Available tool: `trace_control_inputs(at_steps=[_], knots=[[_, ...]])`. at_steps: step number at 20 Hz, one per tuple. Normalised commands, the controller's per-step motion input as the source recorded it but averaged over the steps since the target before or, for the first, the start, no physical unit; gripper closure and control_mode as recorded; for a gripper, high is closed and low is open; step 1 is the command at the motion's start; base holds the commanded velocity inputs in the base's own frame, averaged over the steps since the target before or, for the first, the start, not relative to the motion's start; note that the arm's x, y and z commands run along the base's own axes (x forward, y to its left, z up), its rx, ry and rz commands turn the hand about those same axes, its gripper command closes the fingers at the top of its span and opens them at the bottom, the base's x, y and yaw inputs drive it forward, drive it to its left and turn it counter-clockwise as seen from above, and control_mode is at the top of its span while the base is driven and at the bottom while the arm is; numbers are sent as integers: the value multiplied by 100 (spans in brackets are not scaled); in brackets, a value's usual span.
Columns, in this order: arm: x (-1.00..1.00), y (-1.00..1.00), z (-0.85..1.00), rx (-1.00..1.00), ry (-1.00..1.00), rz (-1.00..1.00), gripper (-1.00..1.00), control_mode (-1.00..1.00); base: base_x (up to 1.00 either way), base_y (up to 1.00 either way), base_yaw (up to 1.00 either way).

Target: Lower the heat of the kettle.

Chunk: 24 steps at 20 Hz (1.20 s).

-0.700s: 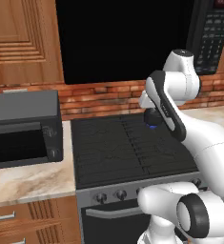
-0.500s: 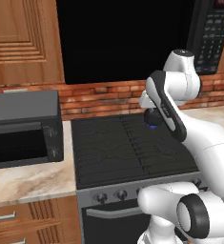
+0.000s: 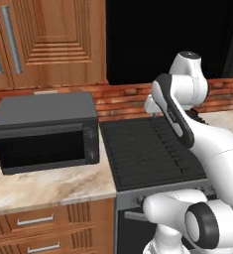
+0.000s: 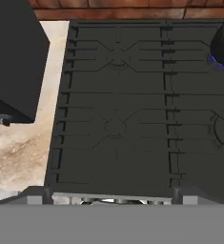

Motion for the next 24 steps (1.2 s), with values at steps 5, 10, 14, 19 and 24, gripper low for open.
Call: trace_control_inputs(at_steps=[5,10,14,19,24], knots=[[0,0,0,0,0,0,-100,100,5,19,0],[0,0,0,0,0,0,-100,100,34,1,0],[0,0,0,0,0,0,-100,100,32,9,0],[0,0,0,0,0,0,-100,100,18,13,-2],[0,0,0,0,0,0,-100,100,3,12,-4]])
